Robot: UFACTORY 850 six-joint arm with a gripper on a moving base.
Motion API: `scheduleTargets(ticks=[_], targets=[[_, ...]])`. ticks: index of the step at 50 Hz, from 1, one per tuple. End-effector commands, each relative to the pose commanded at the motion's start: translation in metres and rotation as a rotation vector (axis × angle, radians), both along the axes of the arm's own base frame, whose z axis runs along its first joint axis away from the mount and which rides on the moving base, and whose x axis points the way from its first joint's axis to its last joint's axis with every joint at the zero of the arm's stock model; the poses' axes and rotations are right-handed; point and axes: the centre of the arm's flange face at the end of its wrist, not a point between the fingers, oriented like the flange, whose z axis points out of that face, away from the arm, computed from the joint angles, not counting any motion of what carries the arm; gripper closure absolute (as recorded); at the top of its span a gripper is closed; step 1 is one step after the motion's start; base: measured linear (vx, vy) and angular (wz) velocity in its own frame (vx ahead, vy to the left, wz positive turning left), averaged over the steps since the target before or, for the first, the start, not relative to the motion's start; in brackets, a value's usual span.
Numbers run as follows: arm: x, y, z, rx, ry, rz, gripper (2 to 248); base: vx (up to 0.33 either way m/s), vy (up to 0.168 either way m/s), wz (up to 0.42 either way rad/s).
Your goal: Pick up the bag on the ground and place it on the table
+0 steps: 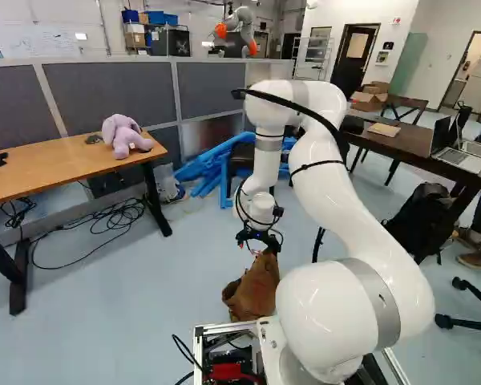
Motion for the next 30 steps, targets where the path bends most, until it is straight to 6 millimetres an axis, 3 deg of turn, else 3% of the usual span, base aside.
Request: scheduleTargets(ticks=[30], targets=[[0.004,0.000,-0.045,0.027,0.048,-0.323,3,0.000,0.000,0.000]])
